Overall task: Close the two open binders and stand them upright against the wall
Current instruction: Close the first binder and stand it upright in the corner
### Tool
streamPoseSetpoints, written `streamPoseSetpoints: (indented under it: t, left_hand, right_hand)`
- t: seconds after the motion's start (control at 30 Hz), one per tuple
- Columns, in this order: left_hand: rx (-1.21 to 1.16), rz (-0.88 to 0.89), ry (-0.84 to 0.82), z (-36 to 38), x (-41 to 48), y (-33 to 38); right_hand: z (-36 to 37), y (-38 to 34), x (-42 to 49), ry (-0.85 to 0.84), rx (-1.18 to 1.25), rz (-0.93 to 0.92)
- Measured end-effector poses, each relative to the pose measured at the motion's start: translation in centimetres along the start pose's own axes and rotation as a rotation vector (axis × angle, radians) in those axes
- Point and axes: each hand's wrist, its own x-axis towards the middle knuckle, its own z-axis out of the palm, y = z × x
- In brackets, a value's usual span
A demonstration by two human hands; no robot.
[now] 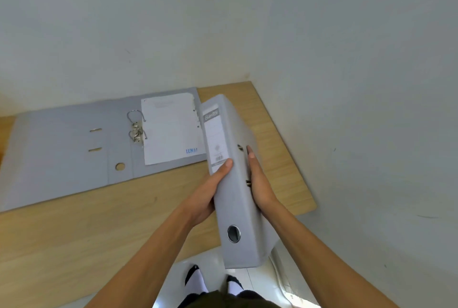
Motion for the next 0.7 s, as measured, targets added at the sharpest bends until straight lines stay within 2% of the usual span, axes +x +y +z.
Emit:
streamPoseSetpoints:
  t: [0.2,0.3,0.37,0.47,0.6,0.7]
  left_hand:
    - [0.236,0.277,-0.004,1.2,1.7,3.0]
    - [0.392,0.415,0.018,1.9,3.6,3.6]
    - [0.457,0.465,0.026,2.4,4.7,4.0]
    - [0.557,0.464,0.055,2.9,6.4,4.1]
    - [0.663,0.434,0.067,3.5,8.8,4.0]
    - [0.717,0.413,0.029,4.5,10.6,4.7]
  right_hand:
    - [-0.9,-7.6,-1.6,-0.038,0.103,-0.284]
    - [-2.0,-9.8,-1.5,-0.016,-0.004,-0.456]
    - [-3.1,-10.4,-1.1,0.034,-0.079,-0.506]
    - [-4.6,-10.0,-0.4,0.113,-0.118,-0.523]
    - [-6.7,-8.3,1.0,0.107,-0.102,-0.424]
    - [-8.5,-7.4,2.4,0.169,-0.049,-0.389]
